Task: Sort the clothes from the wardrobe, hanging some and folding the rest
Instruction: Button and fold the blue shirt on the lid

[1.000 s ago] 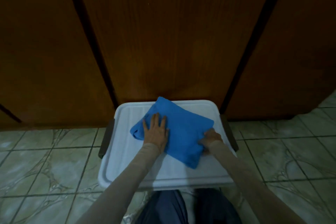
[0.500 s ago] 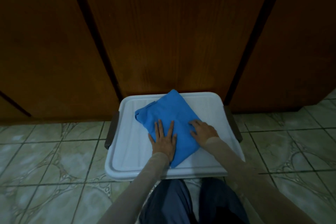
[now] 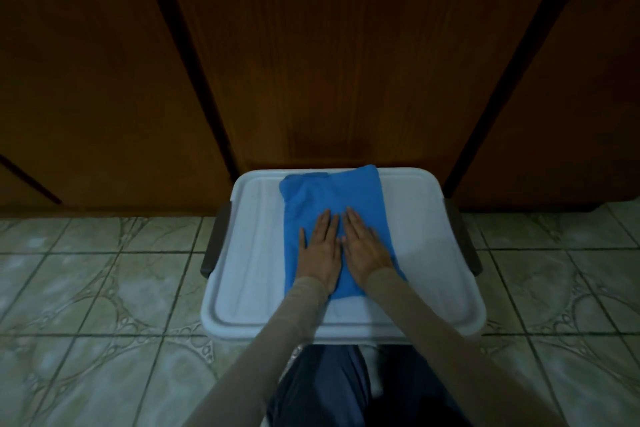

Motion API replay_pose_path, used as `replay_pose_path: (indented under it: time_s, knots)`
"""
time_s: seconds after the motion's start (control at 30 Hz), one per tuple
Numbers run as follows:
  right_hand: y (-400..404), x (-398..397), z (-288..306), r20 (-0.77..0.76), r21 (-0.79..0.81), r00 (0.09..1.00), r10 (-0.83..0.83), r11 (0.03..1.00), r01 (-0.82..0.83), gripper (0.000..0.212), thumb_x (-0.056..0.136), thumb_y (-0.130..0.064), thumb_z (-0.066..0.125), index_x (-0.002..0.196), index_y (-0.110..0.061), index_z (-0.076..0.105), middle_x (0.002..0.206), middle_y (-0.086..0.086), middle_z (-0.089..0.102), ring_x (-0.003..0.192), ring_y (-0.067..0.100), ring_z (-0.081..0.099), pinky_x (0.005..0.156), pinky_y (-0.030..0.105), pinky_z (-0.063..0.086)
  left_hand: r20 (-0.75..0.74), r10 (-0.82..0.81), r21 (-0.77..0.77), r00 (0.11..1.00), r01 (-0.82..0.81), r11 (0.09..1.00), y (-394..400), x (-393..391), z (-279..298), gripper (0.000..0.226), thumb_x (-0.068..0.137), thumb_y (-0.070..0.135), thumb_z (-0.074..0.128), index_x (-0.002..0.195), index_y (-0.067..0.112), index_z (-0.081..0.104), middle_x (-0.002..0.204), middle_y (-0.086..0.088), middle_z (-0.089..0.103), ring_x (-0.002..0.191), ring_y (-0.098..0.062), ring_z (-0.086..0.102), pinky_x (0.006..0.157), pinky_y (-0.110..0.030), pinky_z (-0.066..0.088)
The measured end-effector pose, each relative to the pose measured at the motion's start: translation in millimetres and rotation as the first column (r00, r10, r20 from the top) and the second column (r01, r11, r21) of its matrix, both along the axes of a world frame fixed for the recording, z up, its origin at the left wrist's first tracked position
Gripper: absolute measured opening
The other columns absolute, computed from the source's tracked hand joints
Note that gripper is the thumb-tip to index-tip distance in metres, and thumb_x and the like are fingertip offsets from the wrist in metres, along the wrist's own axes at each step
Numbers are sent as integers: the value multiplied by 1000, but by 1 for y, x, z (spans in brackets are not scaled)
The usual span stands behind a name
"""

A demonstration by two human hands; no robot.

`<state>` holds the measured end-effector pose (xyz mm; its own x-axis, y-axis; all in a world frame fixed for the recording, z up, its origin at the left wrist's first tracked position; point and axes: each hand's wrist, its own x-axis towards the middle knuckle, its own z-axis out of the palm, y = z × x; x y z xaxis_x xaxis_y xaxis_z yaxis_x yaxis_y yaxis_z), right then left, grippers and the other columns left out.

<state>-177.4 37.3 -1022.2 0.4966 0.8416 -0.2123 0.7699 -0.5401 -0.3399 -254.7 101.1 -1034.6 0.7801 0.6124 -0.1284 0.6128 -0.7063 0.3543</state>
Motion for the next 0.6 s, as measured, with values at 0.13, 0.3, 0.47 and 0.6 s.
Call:
replay_pose_path:
  time_s: [0.13,0.3,0.47,0.6]
  knots:
    - [-5,4,-16,113,34,994,-5,999,1,71,86,-48,-13,148,-15,-8,157,-2,-11,145,10,-8,115,29,-7,-3,38,75,999,-37,996,-1,-1,-10,83,70,48,-23,149,26,-7,158,6,-12,144,-9,-10,110,-34,-18]
    - [-7,12,-28,121,84,991,-60,995,50,94,68,-59,-25,148,-12,-7,157,1,-8,145,13,-7,110,23,-13,-5,146,62,989,-145,987,4,-2,-15,84,69,51,-23,148,27,-12,157,3,-14,144,-10,-14,109,-35,-21]
    - [4,17,-23,128,67,980,-152,987,145,81,79,-52,-18,148,-10,-9,157,4,-11,145,14,-9,114,27,-10,-3,184,87,983,-183,979,8,4,-12,85,69,48,-24,148,20,-12,156,-1,-18,141,-13,-22,103,-45,-28]
    - [30,29,-14,125,36,990,-61,998,57,56,103,-34,14,148,-14,-12,156,0,-17,144,12,-14,115,34,-10,-19,40,169,999,-37,985,32,17,-5,76,77,47,-20,148,20,-11,157,1,-16,139,-10,-23,106,-44,-26]
